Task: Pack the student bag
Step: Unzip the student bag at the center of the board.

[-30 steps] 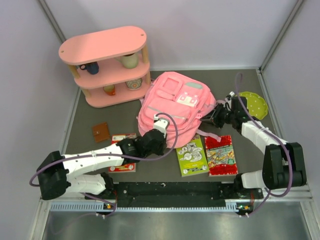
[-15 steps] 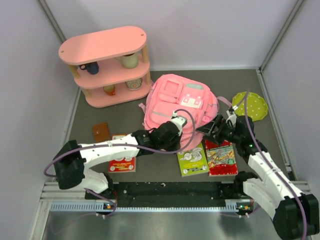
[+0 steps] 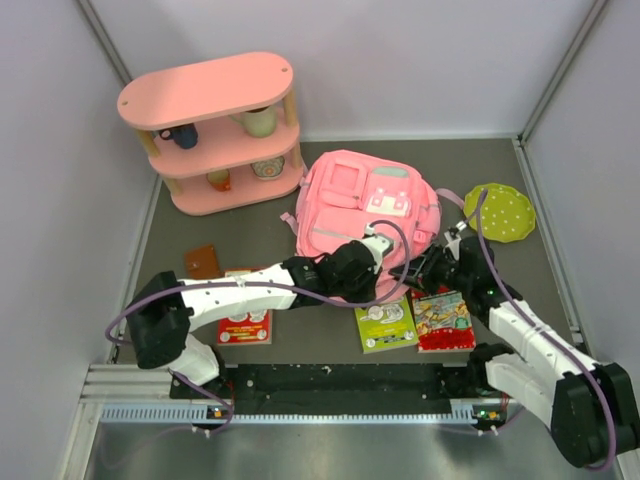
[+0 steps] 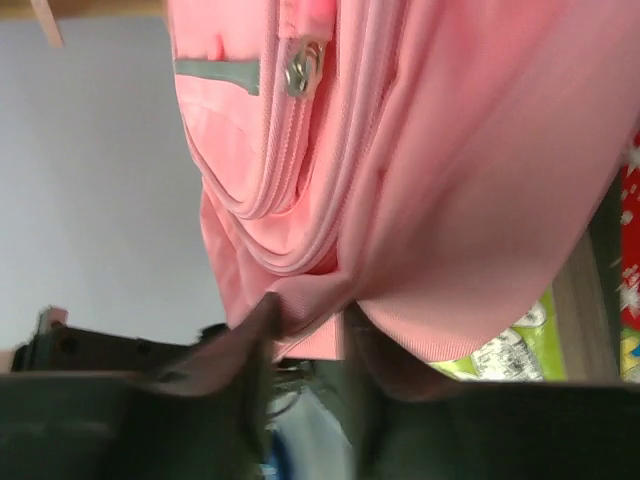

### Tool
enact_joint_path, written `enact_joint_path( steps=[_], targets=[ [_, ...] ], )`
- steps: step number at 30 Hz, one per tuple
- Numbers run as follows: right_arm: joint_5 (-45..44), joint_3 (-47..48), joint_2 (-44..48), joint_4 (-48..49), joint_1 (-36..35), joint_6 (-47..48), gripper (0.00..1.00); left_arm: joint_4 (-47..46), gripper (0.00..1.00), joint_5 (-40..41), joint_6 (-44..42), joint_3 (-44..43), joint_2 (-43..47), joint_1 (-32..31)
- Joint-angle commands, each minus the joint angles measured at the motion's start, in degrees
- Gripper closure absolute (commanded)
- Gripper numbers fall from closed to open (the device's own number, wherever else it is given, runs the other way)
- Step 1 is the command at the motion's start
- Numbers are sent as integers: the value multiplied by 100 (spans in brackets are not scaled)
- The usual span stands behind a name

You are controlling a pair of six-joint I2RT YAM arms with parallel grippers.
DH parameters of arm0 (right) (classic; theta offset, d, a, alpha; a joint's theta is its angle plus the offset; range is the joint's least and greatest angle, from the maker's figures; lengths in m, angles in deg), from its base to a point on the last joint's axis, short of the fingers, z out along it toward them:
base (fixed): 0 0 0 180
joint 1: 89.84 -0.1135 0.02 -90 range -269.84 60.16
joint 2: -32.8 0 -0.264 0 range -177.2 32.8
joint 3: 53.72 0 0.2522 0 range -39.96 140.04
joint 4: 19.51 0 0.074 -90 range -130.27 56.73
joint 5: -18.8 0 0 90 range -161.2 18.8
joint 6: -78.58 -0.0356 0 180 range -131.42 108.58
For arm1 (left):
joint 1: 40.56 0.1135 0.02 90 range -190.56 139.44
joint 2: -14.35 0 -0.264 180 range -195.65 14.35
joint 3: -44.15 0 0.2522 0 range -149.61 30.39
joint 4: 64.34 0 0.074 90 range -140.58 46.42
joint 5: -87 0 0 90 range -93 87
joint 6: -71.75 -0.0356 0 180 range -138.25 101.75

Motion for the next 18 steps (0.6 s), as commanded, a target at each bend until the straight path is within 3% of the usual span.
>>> enact_joint_path(
  steps=[1,2,6,9,13,15,18],
  targets=[
    [-162,216,-197,472,-51,74,93,-533,100,-62,-126,-37,196,-68],
    [-380,269,-198,358,-25,171,100,-524,100,-27,-126,25,240,-59],
    [-927,847,-477,-266,308,892,100,-217,100,394,-100,394,590,-59],
    [-673,1121,-907,-162,905,1129,100,222,100,965,32,807,907,-59],
    [-567,1587,-1313,-170,1197,1445,100,583,100,1580,234,1474,1356,-42],
    [-602,1815,-1428,-231,1258,1586,100,924,100,2046,532,1764,1540,133],
    [-602,2027,-1569,-337,1302,1763,100,1101,100,2039,778,1967,1620,695]
  ],
)
